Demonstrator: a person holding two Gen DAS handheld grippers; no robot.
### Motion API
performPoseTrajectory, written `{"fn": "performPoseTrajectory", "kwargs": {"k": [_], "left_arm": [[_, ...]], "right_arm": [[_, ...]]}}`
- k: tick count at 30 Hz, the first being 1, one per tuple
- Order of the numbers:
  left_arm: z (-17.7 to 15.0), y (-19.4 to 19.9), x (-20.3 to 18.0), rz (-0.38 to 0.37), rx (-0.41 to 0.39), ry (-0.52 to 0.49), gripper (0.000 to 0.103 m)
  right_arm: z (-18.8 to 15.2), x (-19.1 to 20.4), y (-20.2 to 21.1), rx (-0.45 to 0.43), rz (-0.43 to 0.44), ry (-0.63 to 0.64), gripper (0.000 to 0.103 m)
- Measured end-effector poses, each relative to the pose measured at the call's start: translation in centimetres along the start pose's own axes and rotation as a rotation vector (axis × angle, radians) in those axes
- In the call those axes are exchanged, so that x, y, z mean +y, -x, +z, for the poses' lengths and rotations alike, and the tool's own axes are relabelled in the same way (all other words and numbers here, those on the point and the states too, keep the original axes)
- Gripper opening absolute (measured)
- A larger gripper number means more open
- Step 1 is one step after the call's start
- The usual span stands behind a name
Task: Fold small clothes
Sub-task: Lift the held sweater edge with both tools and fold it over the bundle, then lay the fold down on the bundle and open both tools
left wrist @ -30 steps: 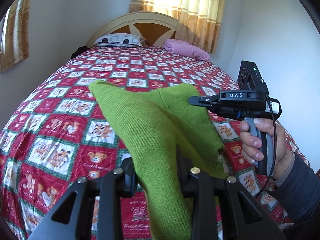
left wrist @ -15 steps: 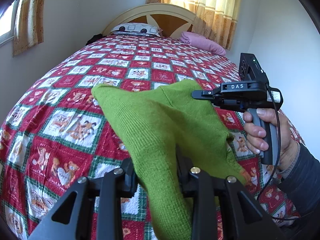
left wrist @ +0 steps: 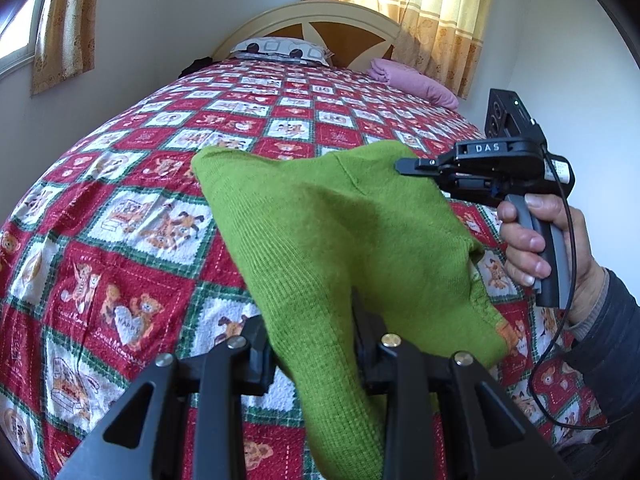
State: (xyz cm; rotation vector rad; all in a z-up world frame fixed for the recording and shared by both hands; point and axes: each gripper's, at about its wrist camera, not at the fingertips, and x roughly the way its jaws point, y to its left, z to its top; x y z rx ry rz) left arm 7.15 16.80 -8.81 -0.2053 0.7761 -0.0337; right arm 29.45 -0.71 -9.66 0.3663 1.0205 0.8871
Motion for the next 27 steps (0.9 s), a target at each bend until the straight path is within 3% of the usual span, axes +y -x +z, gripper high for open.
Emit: {"fn": "performPoseTrajectory", "kwargs": {"k": [6, 12, 18, 20, 21, 24, 27], "left_arm": [[-0.1, 0.9, 0.3, 0.005, -0.017, 0.007, 0.031], [-1.3, -0.2, 1.2, 0.024, 0.007, 0.023, 0.032], [-2.1, -1.0, 1.2, 0.06, 0.029, 0.029, 0.053], [-2.2, -0.9, 1.3, 0.089, 0.027, 0.03, 0.07], [-2.2, -0.9, 1.4, 0.11, 0.027, 0.032, 0.073], [-1.8, 0.2, 1.6, 0.136, -0.003, 0.034, 0.074], [-0.4, 2.0, 1.9, 0.185, -0.093, 0.046, 0.075]], "right_arm": [[0.2, 0.5, -1.1, 0.011, 0.0, 0.011, 0.012], [-0.1, -1.4, -1.8, 0.02, -0.036, -0.03, 0.012], [-0.6, -2.3, -2.4, 0.038, -0.088, -0.038, 0.013], [-0.8, -2.0, -2.4, 0.034, -0.113, -0.026, 0.014], [-0.9, -1.8, -2.3, 0.035, -0.122, -0.015, 0.015], [-1.1, -1.1, -1.7, 0.012, -0.153, 0.007, 0.022], [-1.3, 0.4, -0.1, -0.04, -0.176, 0.046, 0.022]]}}
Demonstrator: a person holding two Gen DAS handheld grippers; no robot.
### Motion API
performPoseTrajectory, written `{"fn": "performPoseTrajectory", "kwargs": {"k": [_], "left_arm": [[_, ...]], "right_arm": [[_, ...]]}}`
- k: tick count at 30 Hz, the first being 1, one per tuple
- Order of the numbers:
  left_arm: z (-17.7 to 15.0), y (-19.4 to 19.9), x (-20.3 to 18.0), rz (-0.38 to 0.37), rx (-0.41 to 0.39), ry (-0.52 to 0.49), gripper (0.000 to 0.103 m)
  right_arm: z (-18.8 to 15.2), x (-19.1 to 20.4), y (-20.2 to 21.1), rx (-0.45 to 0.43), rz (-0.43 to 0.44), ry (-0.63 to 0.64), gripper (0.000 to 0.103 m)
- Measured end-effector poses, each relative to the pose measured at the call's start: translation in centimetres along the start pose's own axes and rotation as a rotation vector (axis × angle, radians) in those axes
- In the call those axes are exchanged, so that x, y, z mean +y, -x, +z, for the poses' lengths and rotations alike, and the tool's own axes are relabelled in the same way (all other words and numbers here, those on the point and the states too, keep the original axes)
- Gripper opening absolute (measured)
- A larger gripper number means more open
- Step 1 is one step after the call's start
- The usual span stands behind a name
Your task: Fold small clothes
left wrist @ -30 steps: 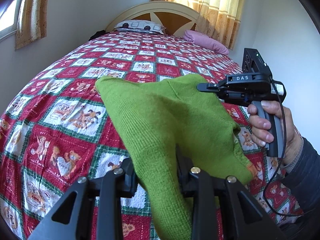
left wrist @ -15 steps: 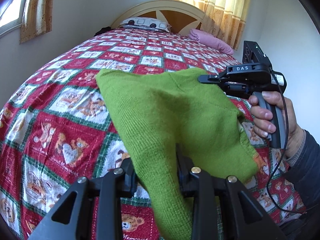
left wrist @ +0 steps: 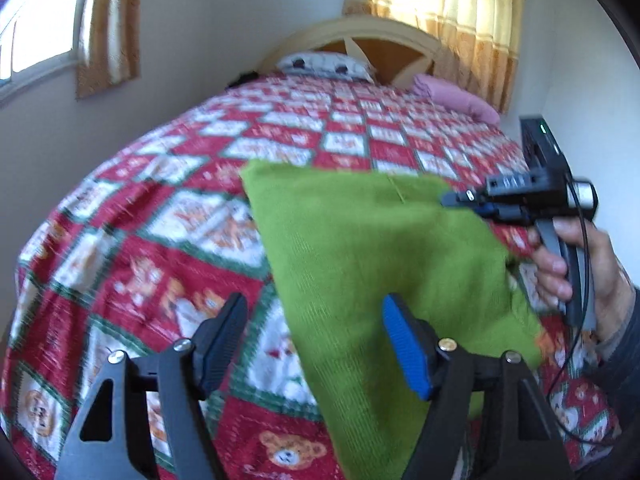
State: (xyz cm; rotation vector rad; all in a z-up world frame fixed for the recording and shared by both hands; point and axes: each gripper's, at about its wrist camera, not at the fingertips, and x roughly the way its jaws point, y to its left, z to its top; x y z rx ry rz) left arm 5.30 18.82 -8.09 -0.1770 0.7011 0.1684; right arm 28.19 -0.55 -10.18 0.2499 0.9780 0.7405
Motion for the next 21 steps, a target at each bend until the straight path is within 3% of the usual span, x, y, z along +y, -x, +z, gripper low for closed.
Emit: {"fn": "performPoseTrajectory", "kwargs": {"k": [2, 4, 5, 6, 9, 12, 17, 21], "left_arm": [[0.9, -0.1, 0.1, 0.039, -0.028, -0.014, 0.082], [1.4, -1.3, 0.1, 0.102, -0.037, -0.047, 0.082], [1.6, -2.3, 0.0, 0.143, -0.033, -0.065, 0.082], [1.7, -3.0, 0.1, 0.165, -0.026, -0.072, 0.082], [1.9, -4.7, 0.6, 0.174, -0.015, -0.049, 0.082], [1.5, -5.3, 0.5, 0.167, 0.006, -0.038, 0.083], [1.0, -5.6, -0.5, 0.151, 0.02, -0.036, 0.083], [0.6, -6.2, -2.5, 0.192, 0.024, -0.07, 0.083]], "right_arm": [[-0.5, 1.9, 1.5, -0.029, 0.001, 0.067, 0.024], [-1.4, 3.8, 2.8, -0.04, 0.029, 0.127, 0.034], [-2.2, 4.9, 3.4, -0.042, 0.052, 0.168, 0.045], [-2.8, 5.7, 3.7, -0.043, 0.059, 0.202, 0.047], [-5.1, 7.8, 3.0, 0.039, -0.004, 0.31, 0.046], [-6.9, 7.4, 1.6, 0.103, -0.166, 0.357, 0.025], [-8.2, 6.0, 2.3, 0.109, -0.258, 0.354, 0.023], [-8.7, 5.1, 2.3, 0.105, -0.3, 0.35, 0.024]]}}
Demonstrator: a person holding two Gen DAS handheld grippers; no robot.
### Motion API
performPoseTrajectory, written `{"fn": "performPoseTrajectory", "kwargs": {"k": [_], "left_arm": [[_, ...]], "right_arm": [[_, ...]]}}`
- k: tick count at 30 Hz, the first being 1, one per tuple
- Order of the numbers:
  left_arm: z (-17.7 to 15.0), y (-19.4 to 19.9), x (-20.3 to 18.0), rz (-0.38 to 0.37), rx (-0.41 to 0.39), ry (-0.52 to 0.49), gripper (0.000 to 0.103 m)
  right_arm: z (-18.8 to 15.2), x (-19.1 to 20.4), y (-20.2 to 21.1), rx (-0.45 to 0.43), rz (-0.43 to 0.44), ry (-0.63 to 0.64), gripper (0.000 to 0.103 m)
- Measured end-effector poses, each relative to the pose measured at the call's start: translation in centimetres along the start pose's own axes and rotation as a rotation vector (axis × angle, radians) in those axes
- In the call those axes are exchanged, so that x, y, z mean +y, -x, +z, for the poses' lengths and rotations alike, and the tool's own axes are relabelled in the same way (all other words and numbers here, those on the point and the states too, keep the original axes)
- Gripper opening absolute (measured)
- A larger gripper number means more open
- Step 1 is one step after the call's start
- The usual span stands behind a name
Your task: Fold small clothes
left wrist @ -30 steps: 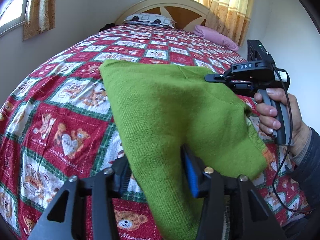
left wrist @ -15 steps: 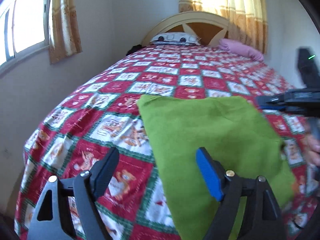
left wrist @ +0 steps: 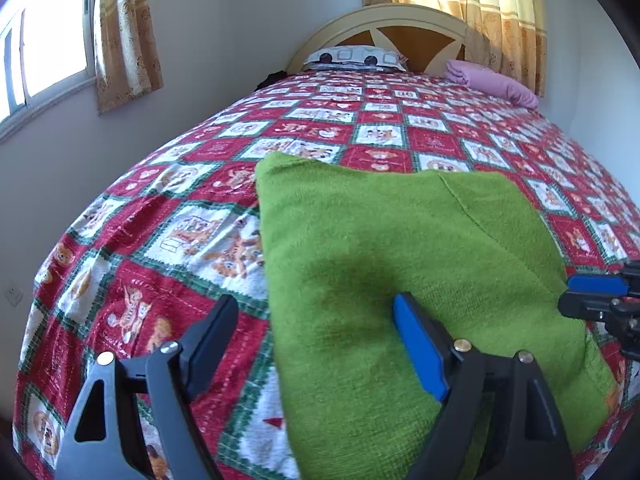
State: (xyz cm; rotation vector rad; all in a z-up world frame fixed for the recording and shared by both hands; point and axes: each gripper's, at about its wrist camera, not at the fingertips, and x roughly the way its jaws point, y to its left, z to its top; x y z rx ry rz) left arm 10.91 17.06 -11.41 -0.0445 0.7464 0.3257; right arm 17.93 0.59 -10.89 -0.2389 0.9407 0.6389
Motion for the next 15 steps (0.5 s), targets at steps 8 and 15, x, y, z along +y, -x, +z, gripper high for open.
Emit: {"fn": "performPoseTrajectory", "kwargs": {"k": [8, 15], "left_arm": [[-1.0, 2.2, 2.4, 0.001, -0.006, -0.035, 0.1], [-2.2, 2.8, 2.6, 0.02, -0.012, -0.06, 0.102]], "right_arm": [[-0.3, -0.1, -0.5, -0.016, 0.024, -0.013, 0.03], [-0.4, 0.2, -0.7, -0.033, 0.003, -0.015, 0.034]]}}
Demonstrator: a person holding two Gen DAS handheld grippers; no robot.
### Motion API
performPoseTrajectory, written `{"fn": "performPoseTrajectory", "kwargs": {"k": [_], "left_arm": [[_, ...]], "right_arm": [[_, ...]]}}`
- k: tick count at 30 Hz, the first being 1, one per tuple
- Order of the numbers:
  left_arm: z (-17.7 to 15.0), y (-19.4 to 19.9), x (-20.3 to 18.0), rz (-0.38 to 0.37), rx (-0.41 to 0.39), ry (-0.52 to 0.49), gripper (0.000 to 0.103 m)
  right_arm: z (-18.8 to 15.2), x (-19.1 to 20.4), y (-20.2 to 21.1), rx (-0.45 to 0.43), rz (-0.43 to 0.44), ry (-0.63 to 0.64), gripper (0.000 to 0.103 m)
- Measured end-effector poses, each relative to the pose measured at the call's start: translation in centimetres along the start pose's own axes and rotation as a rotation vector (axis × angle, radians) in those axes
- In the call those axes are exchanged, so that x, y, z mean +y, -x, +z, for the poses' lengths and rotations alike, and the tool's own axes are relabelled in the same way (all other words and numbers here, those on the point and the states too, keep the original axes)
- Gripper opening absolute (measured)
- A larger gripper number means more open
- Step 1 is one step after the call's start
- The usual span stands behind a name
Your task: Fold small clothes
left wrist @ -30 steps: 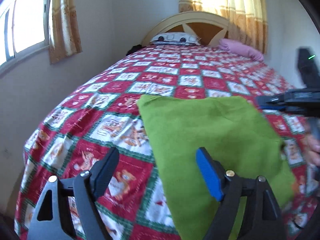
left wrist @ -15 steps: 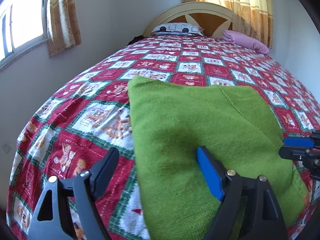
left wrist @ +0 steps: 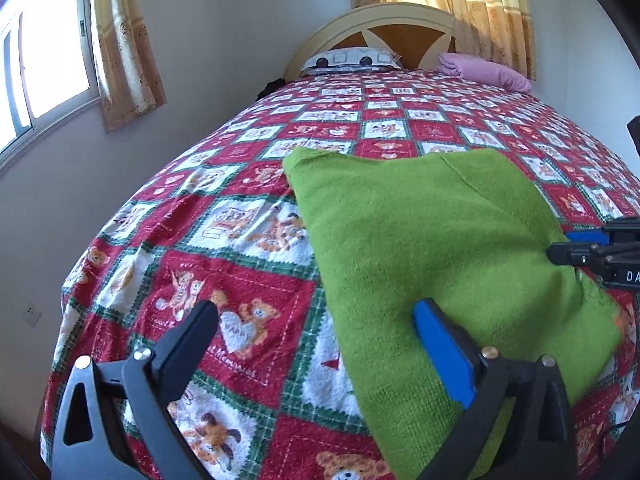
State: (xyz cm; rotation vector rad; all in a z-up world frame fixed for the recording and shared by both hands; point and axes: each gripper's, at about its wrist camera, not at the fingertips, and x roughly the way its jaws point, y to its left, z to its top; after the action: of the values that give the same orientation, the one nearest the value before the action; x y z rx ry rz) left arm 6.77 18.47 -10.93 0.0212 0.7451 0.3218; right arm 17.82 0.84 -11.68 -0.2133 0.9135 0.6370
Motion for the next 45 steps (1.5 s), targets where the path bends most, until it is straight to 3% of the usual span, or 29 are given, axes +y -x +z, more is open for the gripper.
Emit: {"fn": "performPoseTrajectory", "kwargs": {"k": [10, 14, 23, 45], "left_arm": [[0.8, 2.0, 0.0, 0.001, -0.002, 0.017, 0.101], [1.4, 4.1, 0.2, -0.018, -0.048, 0.032, 0.101], [2.3, 6.5, 0.0, -0.032, -0.103, 0.054, 0.101], [2.5, 8.1, -0.9, -0.03, -0.135, 0.043, 0.101]], "right_arm": [[0.4, 0.0, 3.2, -0.054, 0.074, -0.103, 0.038], [0.5, 1.3, 6.4, -0.111, 0.062, -0.064, 0.047], [-0.5, 3.3, 10.0, -0.179, 0.06, -0.02, 0.048], [-1.6, 2.5, 12.9, -0.273, 0.06, -0.083, 0.049]]}}
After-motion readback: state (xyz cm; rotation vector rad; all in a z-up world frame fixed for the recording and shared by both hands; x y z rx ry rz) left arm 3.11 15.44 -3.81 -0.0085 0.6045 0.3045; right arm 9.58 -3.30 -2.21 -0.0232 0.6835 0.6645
